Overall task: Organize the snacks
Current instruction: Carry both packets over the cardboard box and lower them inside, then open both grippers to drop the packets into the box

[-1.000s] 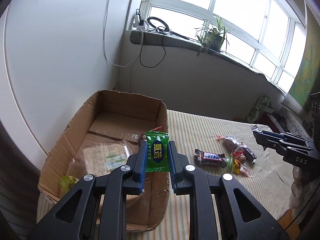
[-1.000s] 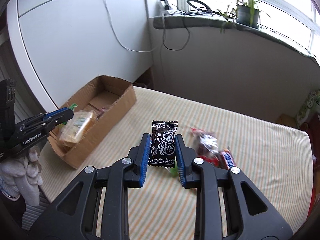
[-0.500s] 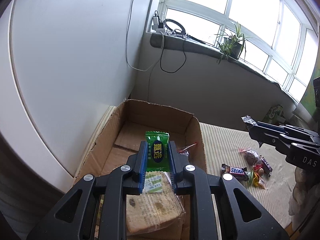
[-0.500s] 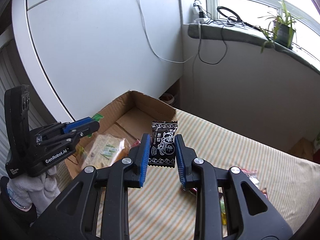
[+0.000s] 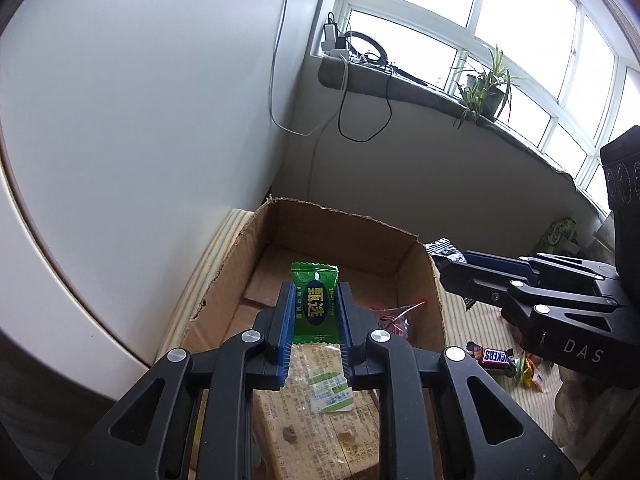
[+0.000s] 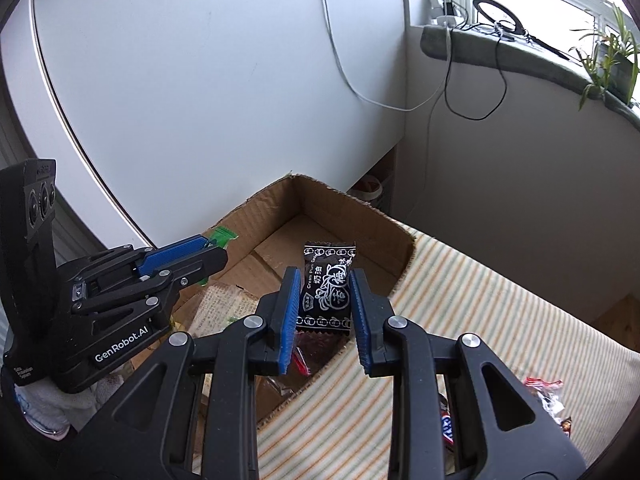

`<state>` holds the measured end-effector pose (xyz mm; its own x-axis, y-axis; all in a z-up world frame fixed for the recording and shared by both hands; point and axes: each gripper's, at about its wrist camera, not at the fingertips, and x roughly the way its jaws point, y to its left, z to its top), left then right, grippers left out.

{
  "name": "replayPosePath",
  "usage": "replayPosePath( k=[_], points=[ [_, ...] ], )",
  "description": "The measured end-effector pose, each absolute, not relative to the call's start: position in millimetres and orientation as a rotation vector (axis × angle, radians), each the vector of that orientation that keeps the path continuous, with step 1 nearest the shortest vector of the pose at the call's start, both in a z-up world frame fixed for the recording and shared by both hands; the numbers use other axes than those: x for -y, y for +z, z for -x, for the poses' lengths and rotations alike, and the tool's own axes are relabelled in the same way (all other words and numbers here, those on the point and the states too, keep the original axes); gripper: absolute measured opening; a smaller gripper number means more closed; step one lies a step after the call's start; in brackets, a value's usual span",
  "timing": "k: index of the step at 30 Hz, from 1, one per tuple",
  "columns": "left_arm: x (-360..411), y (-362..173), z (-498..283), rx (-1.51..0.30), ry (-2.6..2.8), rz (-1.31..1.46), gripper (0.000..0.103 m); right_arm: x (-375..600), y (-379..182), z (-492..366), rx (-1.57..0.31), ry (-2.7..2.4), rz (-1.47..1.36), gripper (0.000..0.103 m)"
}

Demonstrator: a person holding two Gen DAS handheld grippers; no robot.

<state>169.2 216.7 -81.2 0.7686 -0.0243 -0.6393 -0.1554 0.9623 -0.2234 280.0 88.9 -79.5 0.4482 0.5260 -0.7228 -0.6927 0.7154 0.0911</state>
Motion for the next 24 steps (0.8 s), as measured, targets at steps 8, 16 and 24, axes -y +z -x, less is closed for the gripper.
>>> replayPosePath(
  k=[8, 16, 24],
  points=[
    [-219.2, -83.9, -170.5, -0.707, 0.08, 0.277, 0.02, -96.8, -82.6, -282.2, -0.807, 0.781, 0.232, 0.032],
    [-219.0, -81.6, -167.9, -0.702, 0.102, 0.28, 0.034, -78.3, -69.9, -276.6, -0.773, 0.76, 0.212, 0.055],
    [-210.7, -72.5, -161.5, -0.68, 0.096, 0.276, 0.034, -57.2, -56.3, -267.2, -0.75, 0.743, 0.199, 0.055]
  ],
)
